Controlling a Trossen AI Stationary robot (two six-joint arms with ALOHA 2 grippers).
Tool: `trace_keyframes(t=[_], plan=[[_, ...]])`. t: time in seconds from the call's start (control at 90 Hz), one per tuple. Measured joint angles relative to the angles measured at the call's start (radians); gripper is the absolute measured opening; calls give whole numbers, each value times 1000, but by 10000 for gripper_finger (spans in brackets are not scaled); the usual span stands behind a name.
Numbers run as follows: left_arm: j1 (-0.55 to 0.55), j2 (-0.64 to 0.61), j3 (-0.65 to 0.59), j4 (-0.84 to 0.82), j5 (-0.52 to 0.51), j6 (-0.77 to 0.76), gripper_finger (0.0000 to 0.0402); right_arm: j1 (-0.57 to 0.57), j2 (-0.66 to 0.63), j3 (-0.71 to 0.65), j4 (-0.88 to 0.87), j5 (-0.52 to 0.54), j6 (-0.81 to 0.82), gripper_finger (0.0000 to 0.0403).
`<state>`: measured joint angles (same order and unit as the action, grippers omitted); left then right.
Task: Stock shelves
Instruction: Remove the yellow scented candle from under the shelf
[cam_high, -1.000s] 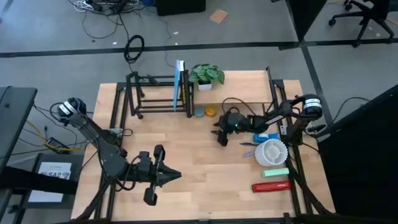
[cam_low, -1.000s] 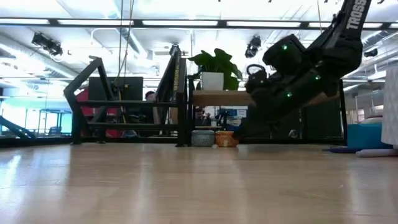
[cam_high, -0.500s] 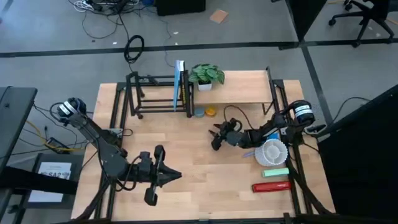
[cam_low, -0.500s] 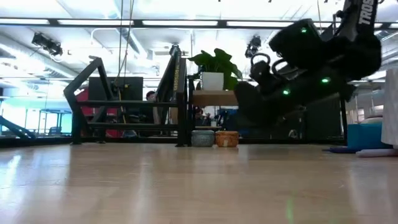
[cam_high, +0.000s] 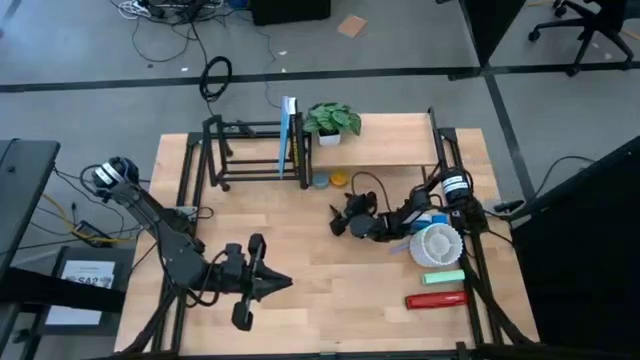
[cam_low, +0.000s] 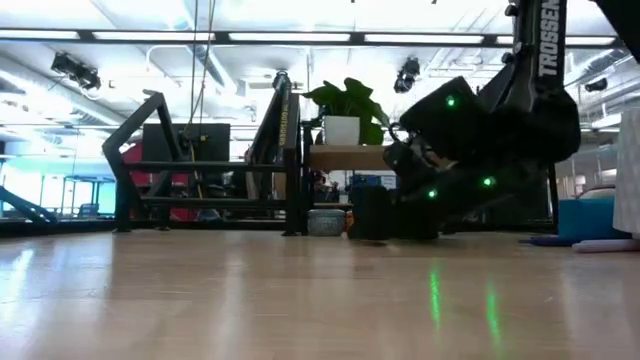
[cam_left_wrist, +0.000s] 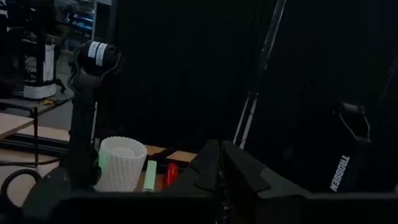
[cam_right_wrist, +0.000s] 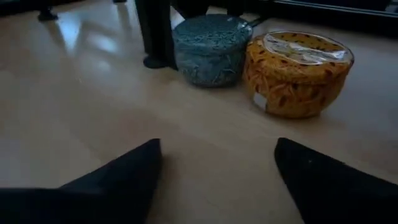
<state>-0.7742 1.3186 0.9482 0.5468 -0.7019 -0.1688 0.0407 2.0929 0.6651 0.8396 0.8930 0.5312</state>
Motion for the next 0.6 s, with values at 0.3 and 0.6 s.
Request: trace_keyframes(t=[0.3, 0.6], plan=[[0, 0, 0, 0, 0, -1, 0, -116, -3, -3, 5, -9, -3, 351], [0, 0, 0, 0, 0, -1, 0, -151, -1, -5, 70, -66, -75, 351]])
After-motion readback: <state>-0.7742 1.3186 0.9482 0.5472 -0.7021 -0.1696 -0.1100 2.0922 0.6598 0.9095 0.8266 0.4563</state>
